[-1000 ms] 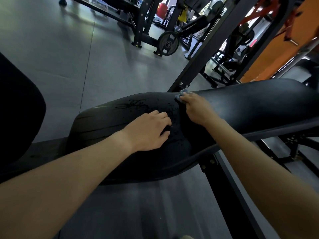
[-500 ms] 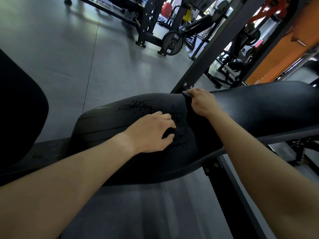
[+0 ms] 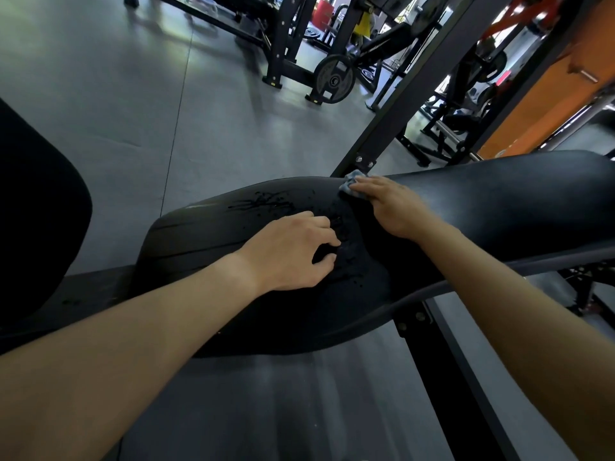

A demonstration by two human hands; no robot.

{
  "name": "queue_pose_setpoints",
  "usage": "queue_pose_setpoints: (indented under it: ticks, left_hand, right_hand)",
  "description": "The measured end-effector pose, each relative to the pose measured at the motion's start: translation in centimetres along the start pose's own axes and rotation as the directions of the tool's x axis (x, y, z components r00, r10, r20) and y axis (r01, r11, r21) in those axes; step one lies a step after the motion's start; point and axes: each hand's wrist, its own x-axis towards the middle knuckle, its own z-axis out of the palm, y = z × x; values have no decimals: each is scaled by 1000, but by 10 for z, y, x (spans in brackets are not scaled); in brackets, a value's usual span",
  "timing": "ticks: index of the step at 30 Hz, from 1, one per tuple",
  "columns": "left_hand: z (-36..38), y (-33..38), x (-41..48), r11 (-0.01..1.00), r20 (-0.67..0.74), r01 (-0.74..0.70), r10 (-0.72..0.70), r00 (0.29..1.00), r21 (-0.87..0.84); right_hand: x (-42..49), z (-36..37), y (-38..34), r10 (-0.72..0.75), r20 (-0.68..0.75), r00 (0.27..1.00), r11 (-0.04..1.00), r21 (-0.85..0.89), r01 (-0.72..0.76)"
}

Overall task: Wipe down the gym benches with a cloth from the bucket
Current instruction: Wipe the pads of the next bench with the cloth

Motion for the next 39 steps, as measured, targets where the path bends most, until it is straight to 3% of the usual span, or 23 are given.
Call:
queue_pose_setpoints:
  ticks: [5, 15, 19, 23, 33, 39]
  left_hand:
    - [0, 1, -3, 1000, 22, 2, -2, 1000, 7]
    - [-2, 6, -6, 998, 51, 9, -12, 999, 62]
    - [-2, 8, -8, 996, 54, 6, -11, 998, 83]
    - [-4, 11, -11, 995, 88, 17, -26, 996, 99]
    - [-5, 13, -18, 985, 122, -34, 13, 992, 170]
    - [-4, 20, -23, 981, 116, -25, 2, 993, 191]
  right_hand:
    - [5, 6, -16, 72, -37, 997, 996, 58, -69]
    - [-69, 4, -29, -111, -18, 994, 982, 154, 112]
    - [-39, 4, -15, -9, -42, 999, 999, 42, 11]
    - [-32, 10, -26, 84, -79, 993, 995, 60, -79]
    - [-99, 10, -42, -94, -59, 994, 988, 115, 100]
    - [-63, 9, -32, 112, -124, 986, 991, 92, -100]
